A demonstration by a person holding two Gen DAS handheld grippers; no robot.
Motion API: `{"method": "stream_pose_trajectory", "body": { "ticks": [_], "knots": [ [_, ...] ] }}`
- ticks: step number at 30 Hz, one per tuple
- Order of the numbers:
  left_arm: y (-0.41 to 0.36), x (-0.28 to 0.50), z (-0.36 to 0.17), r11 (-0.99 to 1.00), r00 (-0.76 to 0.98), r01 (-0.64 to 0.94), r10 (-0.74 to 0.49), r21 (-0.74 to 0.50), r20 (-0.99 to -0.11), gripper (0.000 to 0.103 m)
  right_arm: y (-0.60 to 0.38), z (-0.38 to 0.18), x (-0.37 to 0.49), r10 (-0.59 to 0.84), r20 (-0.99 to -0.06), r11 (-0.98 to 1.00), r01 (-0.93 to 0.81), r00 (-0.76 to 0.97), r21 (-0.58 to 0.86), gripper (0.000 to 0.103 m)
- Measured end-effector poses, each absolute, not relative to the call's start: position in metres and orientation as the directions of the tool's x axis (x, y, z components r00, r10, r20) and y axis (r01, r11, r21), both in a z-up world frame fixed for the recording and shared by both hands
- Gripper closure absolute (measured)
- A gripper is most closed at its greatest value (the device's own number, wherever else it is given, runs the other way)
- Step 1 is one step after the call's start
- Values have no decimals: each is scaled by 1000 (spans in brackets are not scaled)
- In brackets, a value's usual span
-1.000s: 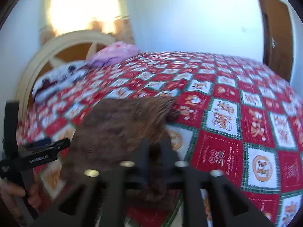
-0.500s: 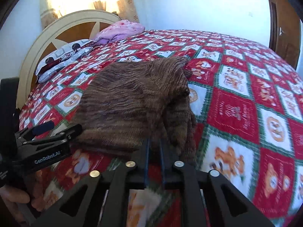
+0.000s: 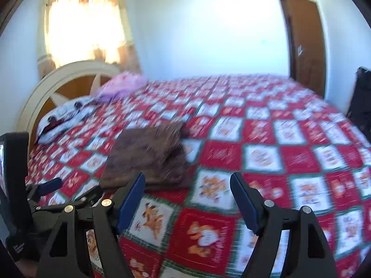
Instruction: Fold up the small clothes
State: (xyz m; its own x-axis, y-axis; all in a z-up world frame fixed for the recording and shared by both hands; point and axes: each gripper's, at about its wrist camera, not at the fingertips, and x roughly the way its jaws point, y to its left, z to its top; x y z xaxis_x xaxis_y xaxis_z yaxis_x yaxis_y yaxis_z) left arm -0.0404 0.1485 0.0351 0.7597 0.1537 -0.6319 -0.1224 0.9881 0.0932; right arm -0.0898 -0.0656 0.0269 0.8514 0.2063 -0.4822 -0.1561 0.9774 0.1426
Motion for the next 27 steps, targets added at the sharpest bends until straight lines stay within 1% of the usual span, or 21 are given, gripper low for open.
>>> {"method": "stream_pose_trajectory", "body": {
  "ticks": [1, 6, 9, 12, 18, 22, 27],
  "knots": [
    [146, -45, 39, 988, 771, -118, 152, 96, -619, 0, -71, 35, -100, 185, -455, 981, -137, 871, 137, 26],
    [138, -69, 56, 988, 810, -107, 150, 108, -568, 0, -82, 57, -135, 128, -364, 988, -87, 923, 127, 24],
    [136, -81, 62, 988, 824, -109, 150, 107, -547, 0, -78, 66, -149, 118, -327, 990, -87, 938, 110, 20],
    [136, -89, 66, 988, 833, -107, 149, 108, -533, 0, -75, 71, -159, 126, -298, 988, -94, 946, 120, 20],
    [141, -104, 71, 987, 850, -130, 162, 99, -502, 0, -69, 80, -174, 123, -262, 986, -88, 957, 142, 20],
    [144, -107, 72, 983, 851, -160, 186, 95, -491, 0, -65, 84, -177, 106, -266, 989, -75, 958, 126, 20],
    [149, -107, 69, 980, 839, -180, 199, 86, -507, 0, -67, 81, -177, 99, -277, 989, -64, 956, 134, 20]
  ]
}}
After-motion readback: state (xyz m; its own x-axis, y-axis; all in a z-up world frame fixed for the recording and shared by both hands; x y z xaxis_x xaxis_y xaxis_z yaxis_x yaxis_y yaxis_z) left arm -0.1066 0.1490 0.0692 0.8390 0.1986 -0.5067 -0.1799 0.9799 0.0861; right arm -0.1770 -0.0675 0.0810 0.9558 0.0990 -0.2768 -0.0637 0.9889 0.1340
